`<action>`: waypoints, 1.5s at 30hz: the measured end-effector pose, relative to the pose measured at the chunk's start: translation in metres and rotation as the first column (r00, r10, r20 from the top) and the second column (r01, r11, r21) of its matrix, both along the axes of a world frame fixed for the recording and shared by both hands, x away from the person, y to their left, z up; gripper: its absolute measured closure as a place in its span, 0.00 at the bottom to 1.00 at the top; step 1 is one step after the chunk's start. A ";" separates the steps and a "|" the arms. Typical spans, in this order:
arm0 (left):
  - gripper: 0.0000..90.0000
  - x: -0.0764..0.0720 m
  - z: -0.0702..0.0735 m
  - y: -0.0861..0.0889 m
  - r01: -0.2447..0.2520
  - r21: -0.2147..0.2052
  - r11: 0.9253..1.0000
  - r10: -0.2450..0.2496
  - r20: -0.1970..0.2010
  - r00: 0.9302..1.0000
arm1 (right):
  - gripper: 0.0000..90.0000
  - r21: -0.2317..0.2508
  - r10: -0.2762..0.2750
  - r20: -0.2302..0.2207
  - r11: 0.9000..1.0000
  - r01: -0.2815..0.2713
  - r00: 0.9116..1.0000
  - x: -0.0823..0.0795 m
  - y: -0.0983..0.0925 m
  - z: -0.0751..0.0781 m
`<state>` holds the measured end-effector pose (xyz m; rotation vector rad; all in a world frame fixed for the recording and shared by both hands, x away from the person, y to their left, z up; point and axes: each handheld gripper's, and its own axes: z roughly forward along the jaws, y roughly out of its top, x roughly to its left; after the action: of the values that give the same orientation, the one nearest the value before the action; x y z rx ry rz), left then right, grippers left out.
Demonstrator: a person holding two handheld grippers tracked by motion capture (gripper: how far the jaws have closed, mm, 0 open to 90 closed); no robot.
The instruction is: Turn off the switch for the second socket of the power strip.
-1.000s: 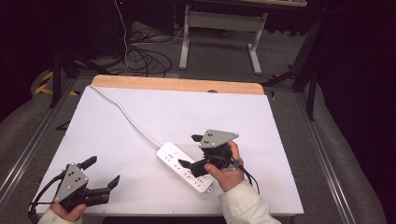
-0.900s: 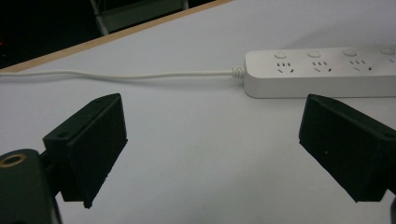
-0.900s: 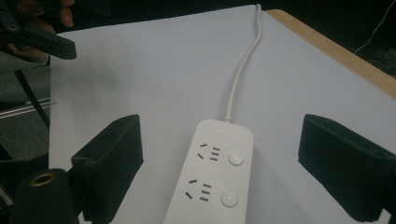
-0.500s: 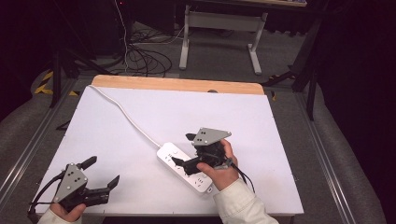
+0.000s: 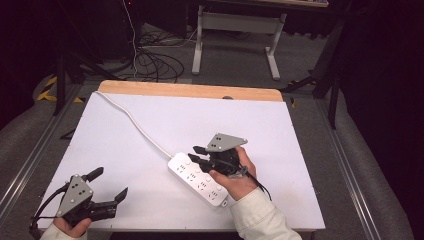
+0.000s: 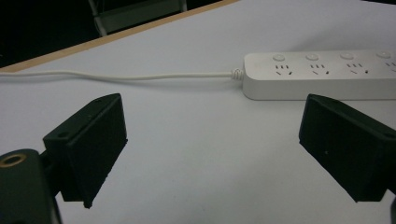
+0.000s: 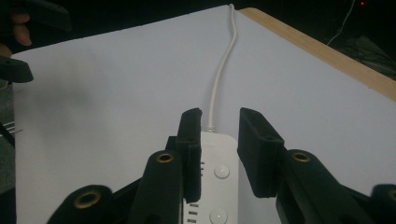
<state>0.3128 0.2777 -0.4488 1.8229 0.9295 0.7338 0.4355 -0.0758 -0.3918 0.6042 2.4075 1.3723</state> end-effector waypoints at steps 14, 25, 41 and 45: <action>0.10 0.000 0.000 0.000 0.002 0.006 1.000 -0.002 -0.001 1.000 | 1.00 -0.027 -0.025 -0.243 0.999 0.019 0.970 0.021 0.001 -0.015; 0.10 0.000 0.000 0.000 0.002 0.010 1.000 -0.002 0.000 1.000 | 1.00 -0.167 -0.099 -0.237 0.984 0.060 0.966 0.024 0.007 -0.025; 0.10 0.001 0.000 0.000 0.003 0.020 1.000 -0.003 -0.002 1.000 | 1.00 -0.263 -0.110 -0.253 0.964 0.041 0.961 0.027 0.015 -0.036; 0.10 0.001 0.000 -0.001 0.004 0.015 1.000 -0.004 -0.006 1.000 | 1.00 -0.300 -0.117 -0.246 0.953 0.040 0.962 0.027 0.017 -0.040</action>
<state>0.3135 0.2772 -0.4490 1.8405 0.9263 0.7358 0.4628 -0.0584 -0.4319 0.8346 2.6896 0.9248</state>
